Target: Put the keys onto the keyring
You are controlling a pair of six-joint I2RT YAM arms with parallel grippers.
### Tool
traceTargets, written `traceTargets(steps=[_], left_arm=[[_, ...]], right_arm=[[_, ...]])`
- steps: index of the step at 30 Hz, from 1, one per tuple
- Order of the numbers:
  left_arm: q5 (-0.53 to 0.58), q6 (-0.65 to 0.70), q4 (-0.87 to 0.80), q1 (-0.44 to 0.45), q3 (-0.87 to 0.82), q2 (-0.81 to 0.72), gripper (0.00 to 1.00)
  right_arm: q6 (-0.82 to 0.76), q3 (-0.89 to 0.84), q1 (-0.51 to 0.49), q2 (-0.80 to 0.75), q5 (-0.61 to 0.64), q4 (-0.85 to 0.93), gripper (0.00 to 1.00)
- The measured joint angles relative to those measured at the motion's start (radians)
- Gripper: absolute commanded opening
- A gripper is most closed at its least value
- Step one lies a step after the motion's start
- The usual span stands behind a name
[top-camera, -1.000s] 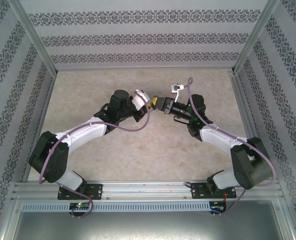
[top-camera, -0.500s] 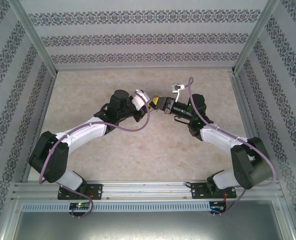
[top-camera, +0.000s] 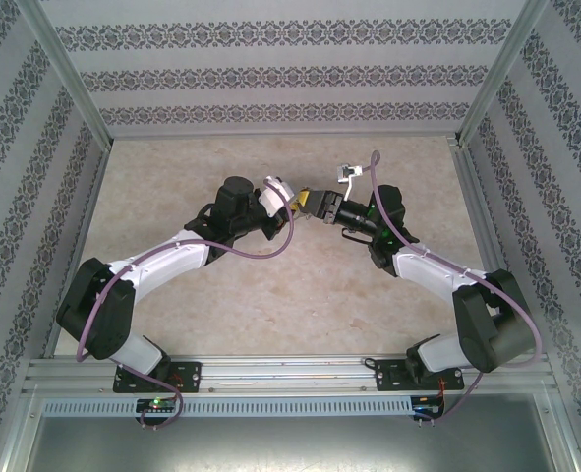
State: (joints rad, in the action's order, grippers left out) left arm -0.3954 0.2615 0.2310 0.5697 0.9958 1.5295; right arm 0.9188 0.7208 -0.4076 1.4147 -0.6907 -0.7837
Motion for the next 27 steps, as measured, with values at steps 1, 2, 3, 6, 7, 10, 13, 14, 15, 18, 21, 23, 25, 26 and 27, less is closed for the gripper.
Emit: traceTargets(steps=[1,2,3,6,7,10,13,14,15,18,21,23,25,26,27], left_arm=[[0.0,0.0,0.0,0.0,0.0,0.0,0.0],[0.0,0.0,0.0,0.0,0.0,0.0,0.0],[-0.001,0.0,0.0,0.0,0.0,0.0,0.0],[-0.001,0.0,0.0,0.0,0.0,0.0,0.0],[0.0,0.0,0.0,0.0,0.0,0.0,0.0],[0.001,0.0,0.0,0.0,0.0,0.0,0.0],[0.0,0.0,0.0,0.0,0.002,0.0,0.0],[0.0,0.0,0.0,0.0,0.003,0.0,0.0],[0.0,0.0,0.0,0.0,0.004,0.0,0.0],[0.0,0.0,0.0,0.0,0.006,0.0,0.0],[0.001,0.0,0.0,0.0,0.006,0.0,0.0],[0.001,0.0,0.0,0.0,0.006,0.0,0.0],[0.005,0.0,0.0,0.0,0.006,0.0,0.0],[0.005,0.0,0.0,0.0,0.006,0.0,0.0],[0.005,0.0,0.0,0.0,0.006,0.0,0.0]], right_arm=[[0.001,0.0,0.0,0.0,0.0,0.0,0.28],[0.001,0.0,0.0,0.002,0.0,-0.001,0.24],[0.004,0.0,0.0,0.003,0.0,-0.004,0.19],[0.009,0.003,0.0,0.011,0.0,-0.011,0.04],[0.012,0.003,0.0,0.013,0.0,-0.012,0.01],[0.02,0.004,0.0,0.016,0.0,-0.014,0.0],[0.02,0.004,0.006,0.016,-0.002,-0.014,0.0],[0.02,0.004,0.007,0.016,-0.004,-0.014,0.0],[0.02,0.004,0.009,0.016,-0.004,-0.014,0.0],[0.025,0.004,0.011,0.016,-0.007,-0.014,0.24],[0.028,0.004,0.013,0.016,-0.008,-0.015,0.33],[0.031,0.004,0.013,0.016,-0.01,-0.021,0.37],[0.032,0.004,0.013,0.016,-0.011,-0.024,0.37],[0.034,0.004,0.013,0.016,-0.011,-0.024,0.37],[0.037,0.004,0.013,0.016,-0.01,-0.024,0.36]])
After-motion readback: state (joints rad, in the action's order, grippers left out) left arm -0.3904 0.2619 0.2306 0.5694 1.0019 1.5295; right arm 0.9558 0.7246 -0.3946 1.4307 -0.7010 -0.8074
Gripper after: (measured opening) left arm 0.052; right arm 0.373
